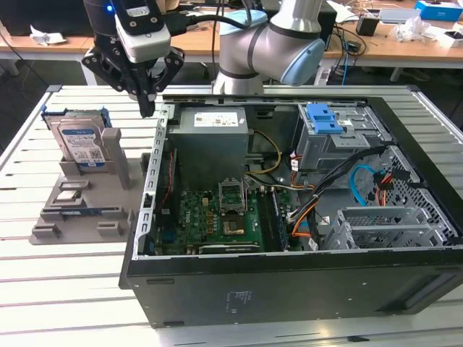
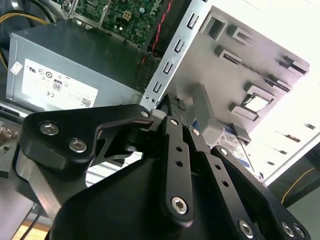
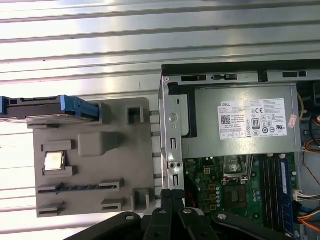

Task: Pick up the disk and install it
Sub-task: 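Reach for the disk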

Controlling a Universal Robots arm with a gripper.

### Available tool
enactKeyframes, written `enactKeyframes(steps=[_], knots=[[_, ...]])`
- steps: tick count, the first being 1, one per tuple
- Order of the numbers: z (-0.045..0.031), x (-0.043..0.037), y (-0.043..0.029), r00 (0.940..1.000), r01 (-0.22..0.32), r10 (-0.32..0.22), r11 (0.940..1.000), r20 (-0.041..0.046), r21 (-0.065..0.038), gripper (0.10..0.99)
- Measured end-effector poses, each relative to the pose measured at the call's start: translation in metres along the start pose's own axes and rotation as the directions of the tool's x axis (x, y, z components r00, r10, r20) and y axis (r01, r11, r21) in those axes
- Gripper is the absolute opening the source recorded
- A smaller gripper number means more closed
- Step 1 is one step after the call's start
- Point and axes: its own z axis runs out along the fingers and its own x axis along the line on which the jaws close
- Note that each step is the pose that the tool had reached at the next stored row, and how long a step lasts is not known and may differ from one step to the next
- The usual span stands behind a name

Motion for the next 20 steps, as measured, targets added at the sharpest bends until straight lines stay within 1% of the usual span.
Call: enactKeyframes(steps=[6, 12, 15, 18, 20], knots=[[-0.0003, 0.0114, -0.0008, 1.0, 0.0, 0.0, 1.0, 0.0, 0.0, 0.106], [-0.0006, 0.0266, -0.002, 1.0, 0.0, 0.0, 1.0, 0.0, 0.0, 0.106], [-0.0007, 0.031, -0.0023, 1.0, 0.0, 0.0, 1.0, 0.0, 0.0, 0.106], [-0.0008, 0.0377, -0.0028, 1.0, 0.0, 0.0, 1.0, -0.0001, 0.0, 0.106], [-0.0008, 0.0408, -0.003, 1.0, 0.0, 0.0, 1.0, 0.0, 0.0, 0.106]])
